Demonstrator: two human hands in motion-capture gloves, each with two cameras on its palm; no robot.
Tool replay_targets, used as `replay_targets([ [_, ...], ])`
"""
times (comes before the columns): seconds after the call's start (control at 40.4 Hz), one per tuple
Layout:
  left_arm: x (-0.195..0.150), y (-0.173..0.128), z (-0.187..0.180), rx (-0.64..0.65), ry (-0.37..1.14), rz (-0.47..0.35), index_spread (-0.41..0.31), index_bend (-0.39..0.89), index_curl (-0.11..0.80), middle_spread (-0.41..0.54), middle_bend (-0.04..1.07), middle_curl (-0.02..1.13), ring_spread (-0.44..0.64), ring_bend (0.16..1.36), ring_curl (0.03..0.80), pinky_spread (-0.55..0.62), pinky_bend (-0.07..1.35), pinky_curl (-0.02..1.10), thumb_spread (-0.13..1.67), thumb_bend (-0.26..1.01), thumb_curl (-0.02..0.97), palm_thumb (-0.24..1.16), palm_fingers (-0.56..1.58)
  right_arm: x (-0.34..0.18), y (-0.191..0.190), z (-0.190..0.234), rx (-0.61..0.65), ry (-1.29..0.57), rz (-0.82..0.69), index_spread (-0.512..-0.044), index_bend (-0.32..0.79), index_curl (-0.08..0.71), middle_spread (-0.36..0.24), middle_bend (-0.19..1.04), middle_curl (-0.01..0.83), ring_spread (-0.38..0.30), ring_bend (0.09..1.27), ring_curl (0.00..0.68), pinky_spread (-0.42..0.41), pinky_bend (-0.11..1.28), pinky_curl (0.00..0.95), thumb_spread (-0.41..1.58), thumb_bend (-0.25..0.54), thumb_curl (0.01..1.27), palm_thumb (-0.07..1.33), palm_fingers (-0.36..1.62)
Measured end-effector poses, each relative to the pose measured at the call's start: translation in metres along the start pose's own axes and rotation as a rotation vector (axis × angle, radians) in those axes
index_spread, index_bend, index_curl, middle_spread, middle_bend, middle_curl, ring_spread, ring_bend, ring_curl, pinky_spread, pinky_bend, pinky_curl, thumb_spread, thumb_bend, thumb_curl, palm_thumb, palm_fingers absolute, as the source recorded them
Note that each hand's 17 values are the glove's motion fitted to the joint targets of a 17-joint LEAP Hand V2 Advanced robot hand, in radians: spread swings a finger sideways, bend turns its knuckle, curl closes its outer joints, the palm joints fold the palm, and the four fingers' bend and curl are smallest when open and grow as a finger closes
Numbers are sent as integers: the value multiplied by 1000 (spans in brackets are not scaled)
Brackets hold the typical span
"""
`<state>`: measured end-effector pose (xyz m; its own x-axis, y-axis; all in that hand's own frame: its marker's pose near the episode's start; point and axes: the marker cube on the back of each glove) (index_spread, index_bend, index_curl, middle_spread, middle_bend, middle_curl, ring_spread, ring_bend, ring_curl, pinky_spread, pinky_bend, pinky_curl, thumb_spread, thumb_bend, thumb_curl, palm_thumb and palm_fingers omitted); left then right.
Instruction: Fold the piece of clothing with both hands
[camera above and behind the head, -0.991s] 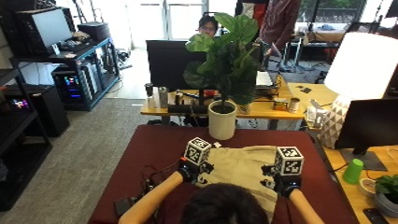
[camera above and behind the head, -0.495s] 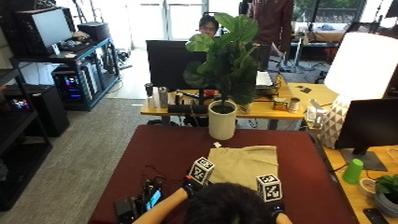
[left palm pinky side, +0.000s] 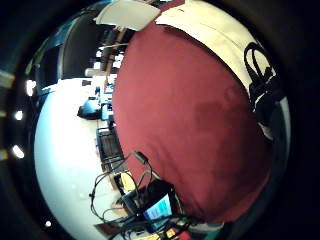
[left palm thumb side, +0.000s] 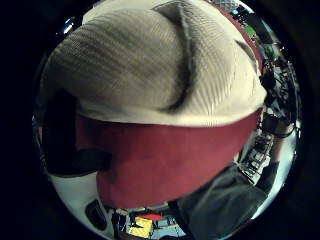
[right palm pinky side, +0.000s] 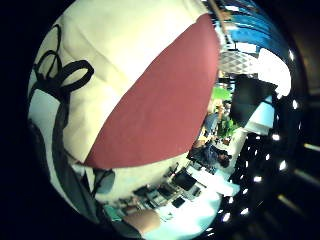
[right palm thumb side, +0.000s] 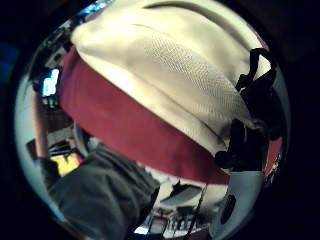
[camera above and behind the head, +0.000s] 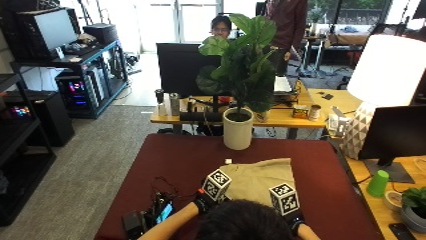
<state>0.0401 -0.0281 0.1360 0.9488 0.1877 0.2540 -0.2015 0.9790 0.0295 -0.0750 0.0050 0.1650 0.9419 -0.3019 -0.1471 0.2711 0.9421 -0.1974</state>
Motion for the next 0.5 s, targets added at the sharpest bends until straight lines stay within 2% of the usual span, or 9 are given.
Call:
replay_targets([
  [0.05, 3, 8, 0, -72, 69, 59, -228, 193, 314, -197, 171, 280, -281, 654, 340, -315, 707, 396, 1411, 124, 290, 618, 979, 3, 14, -10, -88, -50, -55, -271, 170, 306, -186, 261, 421, -228, 582, 412, -262, 560, 397, 796, 148, 443, 933, 1278],
  [0.149, 10, 39, -32, -168, 211, 182, -242, 184, 337, -219, 182, 307, -303, 627, 352, -317, 611, 387, 1429, 120, 292, 617, 998, 14, 38, -44, -224, -102, -141, -273, 165, 321, -207, 283, 436, -246, 581, 420, -289, 570, 404, 737, 112, 473, 948, 1284],
  [0.248, 0, 48, -70, -193, 327, 214, -241, 156, 345, -237, 199, 330, -313, 607, 358, -321, 532, 375, 1436, 118, 303, 625, 1048, 34, 47, -99, -247, -81, -105, -271, 162, 334, -218, 291, 446, -254, 580, 425, -304, 577, 409, 698, 85, 502, 969, 1281],
  [0.322, -15, 35, -93, -152, 393, 171, -244, 134, 343, -247, 228, 355, -322, 622, 372, -321, 468, 366, 1419, 117, 325, 642, 1100, 52, 39, -140, -193, -44, -18, -271, 160, 342, -223, 293, 452, -258, 583, 427, -310, 579, 411, 673, 63, 520, 981, 1278],
  [0.371, -28, 20, -103, -117, 433, 111, -240, 124, 343, -254, 251, 372, -323, 643, 385, -322, 427, 362, 1394, 116, 349, 659, 1127, 66, 21, -162, -137, -16, 69, -271, 160, 347, -225, 293, 455, -260, 584, 429, -313, 581, 412, 661, 49, 531, 988, 1276],
  [0.495, -52, -13, -128, -69, 507, -88, -220, 30, 299, -278, 357, 420, -333, 692, 414, -329, 405, 371, 1335, 107, 401, 686, 1138, 100, -59, -195, 41, 17, 303, -271, 159, 357, -229, 300, 464, -265, 584, 433, -313, 582, 417, 641, 19, 557, 1005, 1271],
])
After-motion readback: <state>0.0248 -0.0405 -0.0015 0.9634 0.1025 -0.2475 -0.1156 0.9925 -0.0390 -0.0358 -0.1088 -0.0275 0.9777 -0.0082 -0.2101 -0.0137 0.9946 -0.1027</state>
